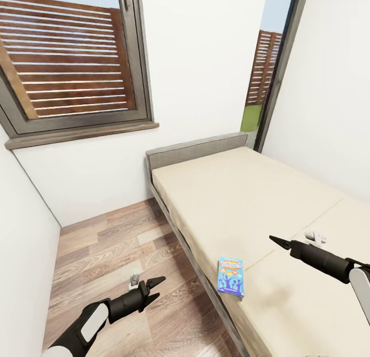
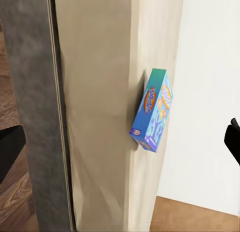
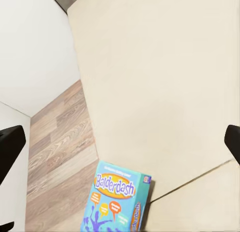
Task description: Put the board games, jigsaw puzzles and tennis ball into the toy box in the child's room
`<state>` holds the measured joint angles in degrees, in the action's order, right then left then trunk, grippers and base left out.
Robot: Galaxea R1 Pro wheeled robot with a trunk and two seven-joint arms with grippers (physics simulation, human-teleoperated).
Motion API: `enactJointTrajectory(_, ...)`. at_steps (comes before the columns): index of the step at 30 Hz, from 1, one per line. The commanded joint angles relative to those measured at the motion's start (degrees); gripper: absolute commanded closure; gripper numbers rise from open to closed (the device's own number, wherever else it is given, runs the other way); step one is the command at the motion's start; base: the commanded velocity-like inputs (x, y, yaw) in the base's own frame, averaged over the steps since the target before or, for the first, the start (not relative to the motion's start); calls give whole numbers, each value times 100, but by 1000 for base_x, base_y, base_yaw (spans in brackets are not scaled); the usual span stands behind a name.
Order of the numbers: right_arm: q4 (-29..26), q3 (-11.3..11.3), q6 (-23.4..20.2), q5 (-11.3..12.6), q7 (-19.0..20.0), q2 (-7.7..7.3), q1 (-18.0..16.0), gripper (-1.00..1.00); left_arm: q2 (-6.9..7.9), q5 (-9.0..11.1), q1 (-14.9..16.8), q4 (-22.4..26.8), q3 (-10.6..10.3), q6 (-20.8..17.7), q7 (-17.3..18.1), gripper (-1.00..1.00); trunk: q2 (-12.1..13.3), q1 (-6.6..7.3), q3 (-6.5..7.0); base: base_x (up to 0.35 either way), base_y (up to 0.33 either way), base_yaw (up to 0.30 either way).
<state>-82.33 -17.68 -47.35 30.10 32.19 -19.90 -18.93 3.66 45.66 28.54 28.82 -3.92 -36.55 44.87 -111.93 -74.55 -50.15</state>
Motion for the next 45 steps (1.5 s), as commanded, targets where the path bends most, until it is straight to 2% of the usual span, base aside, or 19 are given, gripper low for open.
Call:
enactJointTrajectory(1,-1,-7,-39,5,16,2,-6,-100,-6,57,2,2,-29,-35,-9,-100,-2,1,-5,0,0,-178)
enactJointTrajectory(16,-2,-7,-38,5,16,-3,-6,-100,-51,57,2,1,-24,-39,-20,-100,-2,1,-5,0,0,-225)
enactJointTrajectory(32,-2,-35,-37,-1,16,-28,-6,-100,-49,57,2,1,-13,-36,-15,-100,-2,1,-5,0,0,-56)
enactJointTrajectory(41,-2,-48,-37,-17,16,-213,-6,-100,-49,64,2,61,-12,-36,-8,-100,-2,1,-5,0,0,-7)
enactJointTrajectory(45,-2,-49,-37,-19,16,-246,-6,-100,-49,65,2,141,-9,-36,-7,-100,-2,1,-5,0,0,-2)
